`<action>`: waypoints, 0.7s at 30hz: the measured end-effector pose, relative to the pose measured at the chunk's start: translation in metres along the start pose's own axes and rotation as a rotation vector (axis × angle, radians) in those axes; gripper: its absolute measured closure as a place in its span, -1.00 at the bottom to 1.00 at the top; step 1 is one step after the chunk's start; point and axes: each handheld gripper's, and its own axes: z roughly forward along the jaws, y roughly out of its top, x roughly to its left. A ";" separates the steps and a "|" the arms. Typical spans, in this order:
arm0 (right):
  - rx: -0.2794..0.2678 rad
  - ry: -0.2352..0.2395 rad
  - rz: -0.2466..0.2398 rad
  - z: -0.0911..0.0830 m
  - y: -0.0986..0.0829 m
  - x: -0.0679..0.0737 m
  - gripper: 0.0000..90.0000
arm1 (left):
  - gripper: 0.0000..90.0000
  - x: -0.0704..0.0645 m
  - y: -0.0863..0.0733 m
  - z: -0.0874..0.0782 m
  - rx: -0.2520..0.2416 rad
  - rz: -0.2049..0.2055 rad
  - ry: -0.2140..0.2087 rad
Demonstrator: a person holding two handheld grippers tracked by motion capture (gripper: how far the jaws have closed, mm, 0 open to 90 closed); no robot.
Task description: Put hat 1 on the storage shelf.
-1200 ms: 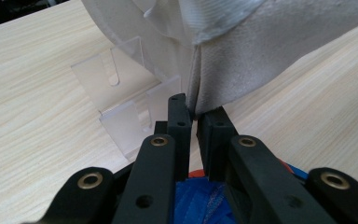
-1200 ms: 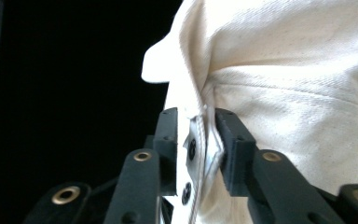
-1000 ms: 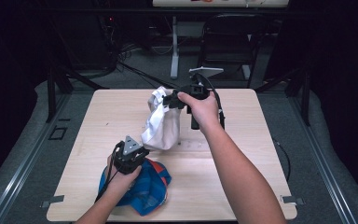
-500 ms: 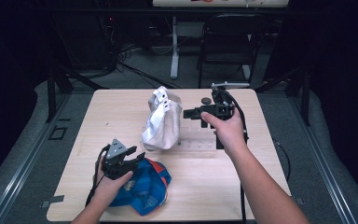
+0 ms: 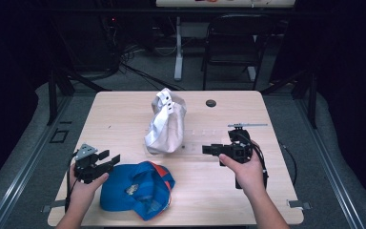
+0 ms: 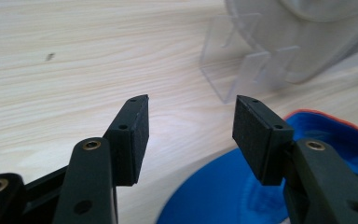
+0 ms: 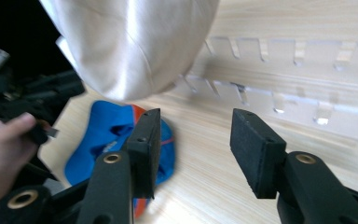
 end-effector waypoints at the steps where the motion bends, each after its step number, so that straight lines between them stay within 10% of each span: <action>1: -0.002 -0.016 -0.009 0.002 -0.004 0.000 0.18 | 0.03 0.005 -0.001 -0.001 -0.002 -0.012 0.011; 11: 0.026 -0.058 -0.046 0.029 -0.036 -0.002 0.21 | 0.02 0.026 -0.008 -0.003 0.012 -0.072 0.052; 21: 0.042 0.001 -0.029 0.045 -0.064 -0.003 0.25 | 0.03 0.026 -0.010 -0.004 0.023 -0.049 0.071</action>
